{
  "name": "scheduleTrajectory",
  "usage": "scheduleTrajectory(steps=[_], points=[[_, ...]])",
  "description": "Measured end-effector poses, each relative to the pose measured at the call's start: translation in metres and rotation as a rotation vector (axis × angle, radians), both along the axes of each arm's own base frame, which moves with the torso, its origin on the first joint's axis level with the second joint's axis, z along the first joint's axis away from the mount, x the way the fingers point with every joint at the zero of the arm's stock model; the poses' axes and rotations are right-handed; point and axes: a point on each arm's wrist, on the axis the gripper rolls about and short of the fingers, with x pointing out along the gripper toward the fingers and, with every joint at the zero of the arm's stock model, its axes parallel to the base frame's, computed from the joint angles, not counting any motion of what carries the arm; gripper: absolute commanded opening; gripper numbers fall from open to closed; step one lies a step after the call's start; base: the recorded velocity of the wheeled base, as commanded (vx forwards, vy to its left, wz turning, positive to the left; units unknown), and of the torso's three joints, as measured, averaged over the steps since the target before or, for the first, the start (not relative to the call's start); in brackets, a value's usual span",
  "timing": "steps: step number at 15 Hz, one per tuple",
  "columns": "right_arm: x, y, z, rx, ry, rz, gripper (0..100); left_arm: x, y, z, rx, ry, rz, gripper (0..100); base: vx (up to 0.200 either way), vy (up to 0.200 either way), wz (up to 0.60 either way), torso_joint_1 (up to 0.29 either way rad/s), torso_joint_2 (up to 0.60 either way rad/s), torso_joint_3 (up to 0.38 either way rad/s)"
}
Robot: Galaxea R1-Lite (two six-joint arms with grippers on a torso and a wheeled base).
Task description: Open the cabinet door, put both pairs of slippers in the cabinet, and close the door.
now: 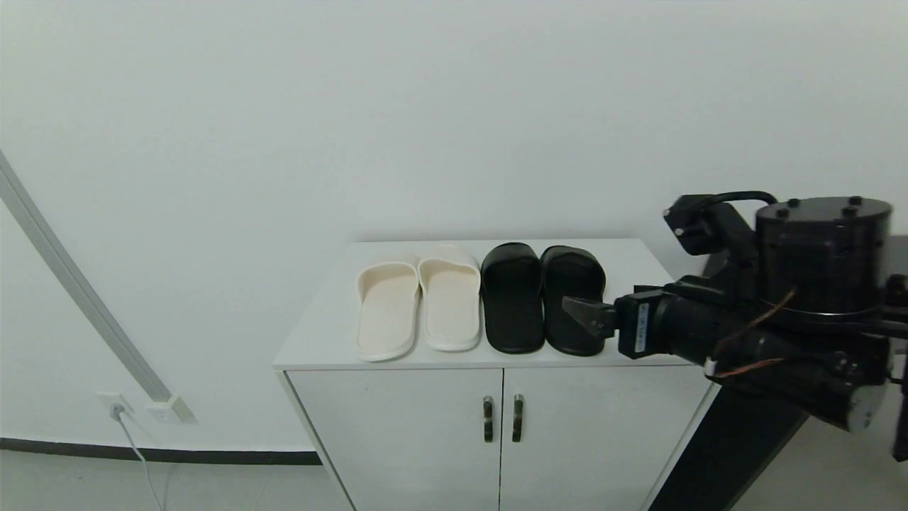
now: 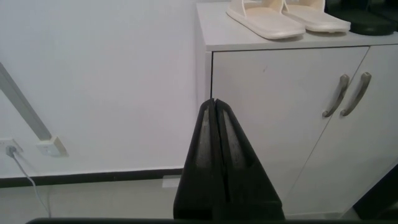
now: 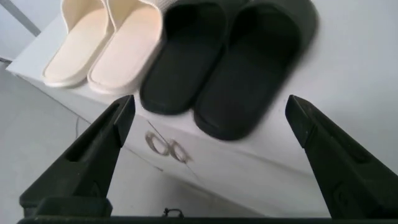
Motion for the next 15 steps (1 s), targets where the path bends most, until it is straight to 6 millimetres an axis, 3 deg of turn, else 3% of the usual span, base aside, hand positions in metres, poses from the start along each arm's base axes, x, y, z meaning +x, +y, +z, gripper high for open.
scheduleTrajectory(steps=[8,15], points=[[0.07,0.078,-0.02,-0.052,-0.048,-0.288,100,0.0,0.0,0.0,0.0,0.0,-0.001,0,0.0,0.0,0.0,0.0,0.0,0.0],[0.118,0.103,-0.051,-0.079,-0.045,-0.361,100,0.0,0.0,0.0,0.0,0.0,-0.001,0,0.0,0.0,0.0,0.0,0.0,0.0]])
